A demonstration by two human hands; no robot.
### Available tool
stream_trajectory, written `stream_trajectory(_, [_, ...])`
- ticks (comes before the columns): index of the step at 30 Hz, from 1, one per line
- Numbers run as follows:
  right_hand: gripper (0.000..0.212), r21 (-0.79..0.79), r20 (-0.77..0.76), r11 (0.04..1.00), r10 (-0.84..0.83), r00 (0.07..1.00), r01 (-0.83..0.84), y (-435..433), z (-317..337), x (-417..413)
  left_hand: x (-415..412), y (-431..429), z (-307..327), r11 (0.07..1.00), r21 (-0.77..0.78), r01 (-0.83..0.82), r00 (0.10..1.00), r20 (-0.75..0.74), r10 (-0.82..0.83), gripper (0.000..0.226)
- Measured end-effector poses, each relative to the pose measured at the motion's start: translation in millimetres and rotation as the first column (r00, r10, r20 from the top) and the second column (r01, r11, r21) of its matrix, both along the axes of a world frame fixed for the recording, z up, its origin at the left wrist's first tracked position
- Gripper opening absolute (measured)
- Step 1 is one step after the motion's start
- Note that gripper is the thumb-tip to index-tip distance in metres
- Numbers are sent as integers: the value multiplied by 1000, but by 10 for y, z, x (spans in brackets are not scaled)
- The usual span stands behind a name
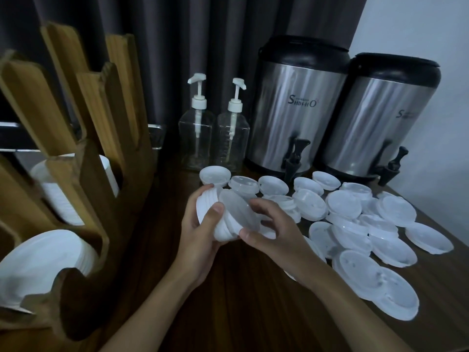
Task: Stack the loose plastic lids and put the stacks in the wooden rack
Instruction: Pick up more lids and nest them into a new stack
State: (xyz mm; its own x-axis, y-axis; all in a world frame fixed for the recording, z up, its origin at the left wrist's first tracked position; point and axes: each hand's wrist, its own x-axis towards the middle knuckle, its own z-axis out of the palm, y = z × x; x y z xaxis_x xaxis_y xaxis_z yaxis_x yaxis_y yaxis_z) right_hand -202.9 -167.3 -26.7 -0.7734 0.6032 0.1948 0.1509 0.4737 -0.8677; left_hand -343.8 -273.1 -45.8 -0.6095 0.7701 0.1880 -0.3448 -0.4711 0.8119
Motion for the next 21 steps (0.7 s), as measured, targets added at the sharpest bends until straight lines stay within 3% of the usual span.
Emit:
stream_trajectory(6, [73,46,66,996,80,995,-83,-13,40,-23,36,-20,15,999,-40,17,998,-57,-19,63])
stream_trajectory(11, [79,119,49,988,97,994,-102,-7,121,7,32,-16,8,999,-37,17,995,-102,-21,51])
stream_trajectory(17, [89,140,66,980,131,989,-139,18,202,2,43,-40,28,997,-61,39,991,-125,-46,65])
stream_trajectory(21, [90,169,106,963,195,975,-211,46,233,46,56,-31,6,995,-72,65,986,-147,-75,60])
